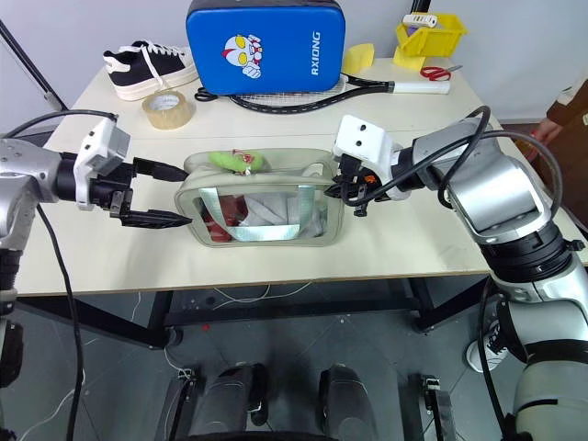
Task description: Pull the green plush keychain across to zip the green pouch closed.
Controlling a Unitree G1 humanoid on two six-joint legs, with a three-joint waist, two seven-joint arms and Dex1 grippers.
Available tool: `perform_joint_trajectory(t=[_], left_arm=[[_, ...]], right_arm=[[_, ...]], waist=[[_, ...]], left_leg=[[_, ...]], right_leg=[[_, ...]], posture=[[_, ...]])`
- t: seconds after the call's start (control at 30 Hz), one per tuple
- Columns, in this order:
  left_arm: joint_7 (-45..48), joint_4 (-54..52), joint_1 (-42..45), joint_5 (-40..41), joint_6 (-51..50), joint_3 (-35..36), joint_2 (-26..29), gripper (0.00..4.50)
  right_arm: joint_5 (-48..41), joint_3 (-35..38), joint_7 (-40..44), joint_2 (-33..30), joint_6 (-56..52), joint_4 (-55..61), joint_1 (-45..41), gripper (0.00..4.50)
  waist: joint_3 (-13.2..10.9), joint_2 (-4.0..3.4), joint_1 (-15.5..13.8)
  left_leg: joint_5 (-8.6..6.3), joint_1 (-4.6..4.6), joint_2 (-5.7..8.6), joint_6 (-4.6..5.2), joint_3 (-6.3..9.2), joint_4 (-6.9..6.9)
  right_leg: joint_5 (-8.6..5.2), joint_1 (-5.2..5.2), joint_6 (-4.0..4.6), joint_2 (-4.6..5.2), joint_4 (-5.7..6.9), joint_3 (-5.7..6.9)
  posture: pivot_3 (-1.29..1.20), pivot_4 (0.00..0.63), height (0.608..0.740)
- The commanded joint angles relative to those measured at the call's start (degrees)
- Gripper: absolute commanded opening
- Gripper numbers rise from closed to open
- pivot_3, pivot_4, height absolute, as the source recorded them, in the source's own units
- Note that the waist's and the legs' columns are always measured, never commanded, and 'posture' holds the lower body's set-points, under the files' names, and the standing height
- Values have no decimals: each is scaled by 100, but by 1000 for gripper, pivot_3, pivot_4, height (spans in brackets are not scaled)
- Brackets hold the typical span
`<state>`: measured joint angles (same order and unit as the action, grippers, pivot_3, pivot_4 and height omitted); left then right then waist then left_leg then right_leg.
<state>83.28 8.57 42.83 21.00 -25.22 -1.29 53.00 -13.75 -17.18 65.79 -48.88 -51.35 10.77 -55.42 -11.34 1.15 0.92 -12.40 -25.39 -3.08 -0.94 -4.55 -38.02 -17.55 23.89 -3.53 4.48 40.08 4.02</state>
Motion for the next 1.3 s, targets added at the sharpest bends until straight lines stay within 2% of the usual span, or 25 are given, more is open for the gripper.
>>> perform_joint_trajectory(t=[0.03,0.2,0.23,0.33,0.5,0.57,0.67,0.87,1.0,1.1,1.3], left_arm=[[-299,-130,-31,-107,31,19,-78,2591],[-475,-64,-47,-250,163,-16,-182,68],[-486,-63,-53,-262,176,-13,-191,68],[-720,43,17,-425,301,-31,-283,0],[-766,49,21,-453,386,-48,-383,0],[-798,34,7,-469,407,-61,-426,0],[-864,14,10,-490,419,-60,-480,0],[-908,-14,84,-493,364,-59,-541,0],[-907,-70,101,-492,333,-67,-561,0],[-898,-94,94,-500,325,-52,-537,0],[-892,-74,58,-536,364,-31,-517,0]], right_arm=[[-24,53,32,16,8,50,-203,0],[-49,91,13,43,-57,78,-215,0],[-51,99,10,43,-53,88,-208,0],[-162,207,109,-21,-7,241,-171,1093],[-743,856,175,96,-203,265,-499,3667],[-931,977,17,315,-407,224,-774,4473],[-978,773,-296,802,-651,93,-1158,4473],[-591,229,-1078,2029,-668,-935,-1818,4473],[-262,-34,-1449,2474,-571,-1655,-2069,4473],[-213,-93,-1438,2557,-586,-1831,-2135,3705],[-200,-283,-1200,2444,-628,-1647,-2040,551]], waist=[[0,0,4],[0,0,2],[0,0,2],[0,0,-7],[0,0,-21],[0,0,-18],[1,0,-13],[1,0,-28],[2,0,-22],[2,0,-32],[2,0,-12]], left_leg=[[0,0,0,0,0,0],[0,0,0,1,-2,0],[0,0,0,1,-2,0],[0,0,0,1,-2,1],[1,0,2,1,-2,0],[1,0,2,1,-1,0],[1,5,1,2,0,0],[11,2,4,17,-4,0],[12,-3,11,19,-6,-1],[12,-6,13,20,-9,-1],[12,-5,11,20,-6,1]], right_leg=[[0,0,0,0,0,-1],[0,1,0,0,0,-3],[0,2,0,0,0,-3],[0,1,0,0,0,-3],[0,0,0,2,0,-3],[1,0,0,3,0,-3],[1,-5,0,2,0,-2],[12,-6,0,3,1,-1],[18,-5,-10,15,-2,-1],[22,-5,-15,17,-6,-2],[23,-4,-15,11,-7,-1]], posture=[[0,150,740],[0,150,740],[0,150,740],[0,150,740],[0,150,740],[0,150,740],[0,150,740],[0,150,740],[0,150,740],[0,150,740],[0,150,740]])
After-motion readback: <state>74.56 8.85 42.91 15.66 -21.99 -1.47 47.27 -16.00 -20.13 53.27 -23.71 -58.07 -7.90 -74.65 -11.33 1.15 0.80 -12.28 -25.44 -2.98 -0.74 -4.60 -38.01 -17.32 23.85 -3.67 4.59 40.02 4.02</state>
